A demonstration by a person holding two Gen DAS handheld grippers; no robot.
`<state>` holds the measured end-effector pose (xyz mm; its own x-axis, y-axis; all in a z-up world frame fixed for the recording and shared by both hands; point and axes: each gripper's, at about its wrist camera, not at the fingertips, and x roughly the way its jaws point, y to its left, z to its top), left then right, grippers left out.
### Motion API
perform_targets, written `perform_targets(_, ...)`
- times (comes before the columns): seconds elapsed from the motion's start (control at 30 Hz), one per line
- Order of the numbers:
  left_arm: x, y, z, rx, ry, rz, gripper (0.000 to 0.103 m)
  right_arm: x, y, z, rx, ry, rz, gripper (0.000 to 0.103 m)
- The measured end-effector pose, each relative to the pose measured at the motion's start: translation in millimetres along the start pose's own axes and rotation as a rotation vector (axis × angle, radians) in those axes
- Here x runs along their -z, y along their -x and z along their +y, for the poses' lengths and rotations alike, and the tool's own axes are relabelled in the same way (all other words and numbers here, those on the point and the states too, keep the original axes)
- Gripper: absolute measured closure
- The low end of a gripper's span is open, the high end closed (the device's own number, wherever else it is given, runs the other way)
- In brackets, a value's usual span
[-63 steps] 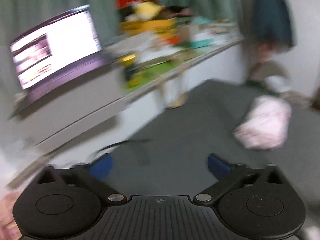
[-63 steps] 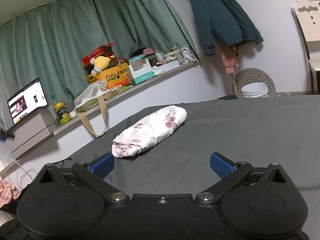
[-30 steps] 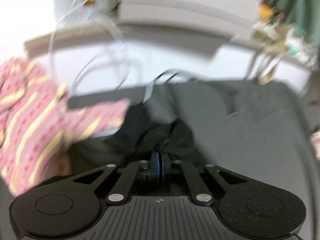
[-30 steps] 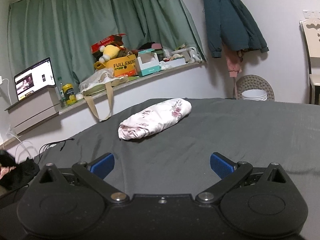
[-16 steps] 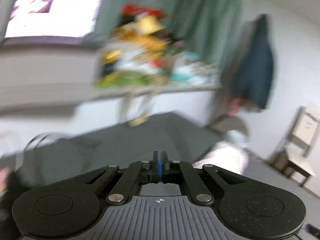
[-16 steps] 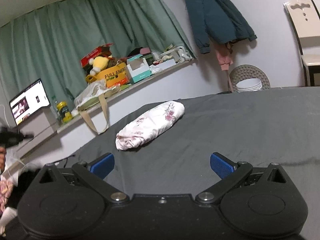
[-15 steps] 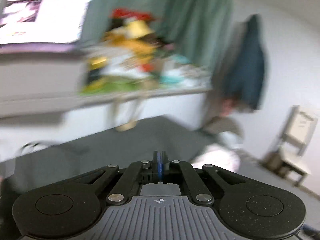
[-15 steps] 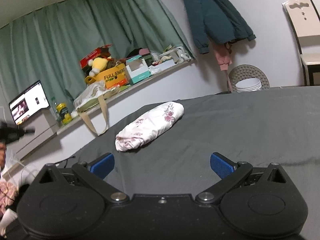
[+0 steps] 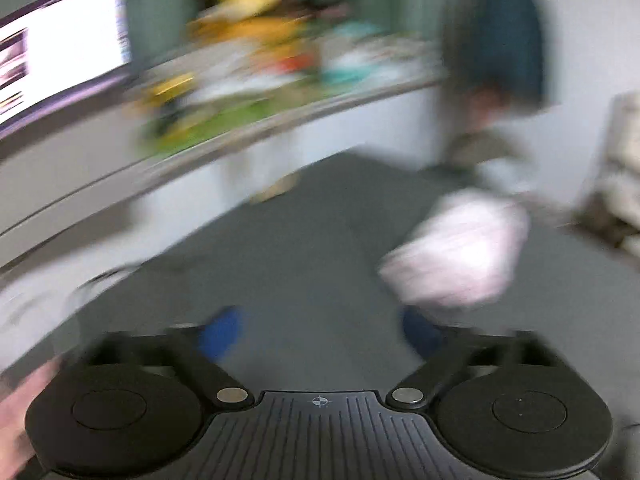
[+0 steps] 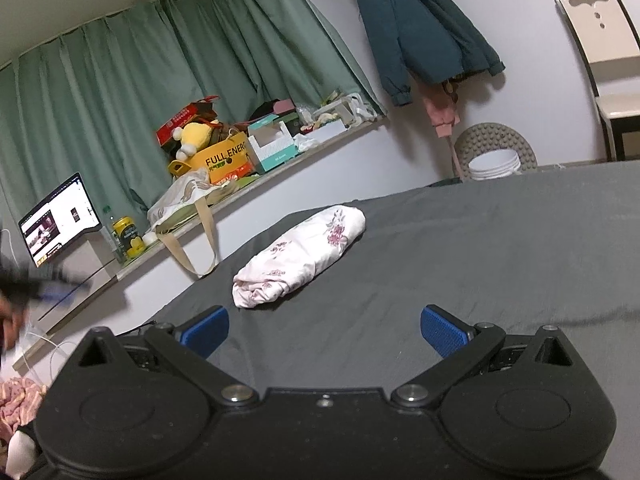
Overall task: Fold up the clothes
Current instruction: 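Close the left gripper on the black garment in the pile, then lift the black garment with the left gripper and carry it over the bed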
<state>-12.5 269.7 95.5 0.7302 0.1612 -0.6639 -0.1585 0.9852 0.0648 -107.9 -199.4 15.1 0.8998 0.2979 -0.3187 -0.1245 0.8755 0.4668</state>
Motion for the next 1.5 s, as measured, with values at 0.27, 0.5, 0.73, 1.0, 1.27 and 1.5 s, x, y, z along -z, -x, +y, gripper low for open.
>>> perform_targets(0.27,95.4,-56.9,129.8,-0.337,0.031,0.379,0.009,6.6,-12.0,4.4,-0.002,0.002,0.055,0.0)
perform_targets(0.5,134.9,-75.0,142.8,-0.254,0.215,0.308,0.057,10.9,-14.3,4.7,0.014,0.016,0.073,0.0)
perform_targets(0.73,123.7,-55.5,138.6,-0.141,0.398,0.137,0.099,12.1,-13.3,5.5,0.01,0.033,0.075,0.0)
perform_targets(1.0,38.6,-7.3,73.4,0.252,0.411,-0.164,0.099,8.9,-13.9,3.8,0.011,0.022,0.065,0.0)
perform_targets(1.27,-58.0,62.1,-82.1,0.675,0.165,-0.283,0.099,-0.9,-6.2,0.6,0.001,0.043,0.011,0.0)
perform_targets(1.5,-94.0,105.1,-192.6,0.946,0.057,-0.32,0.099,-24.2,25.6,11.2,0.036,0.403,-0.237,0.0)
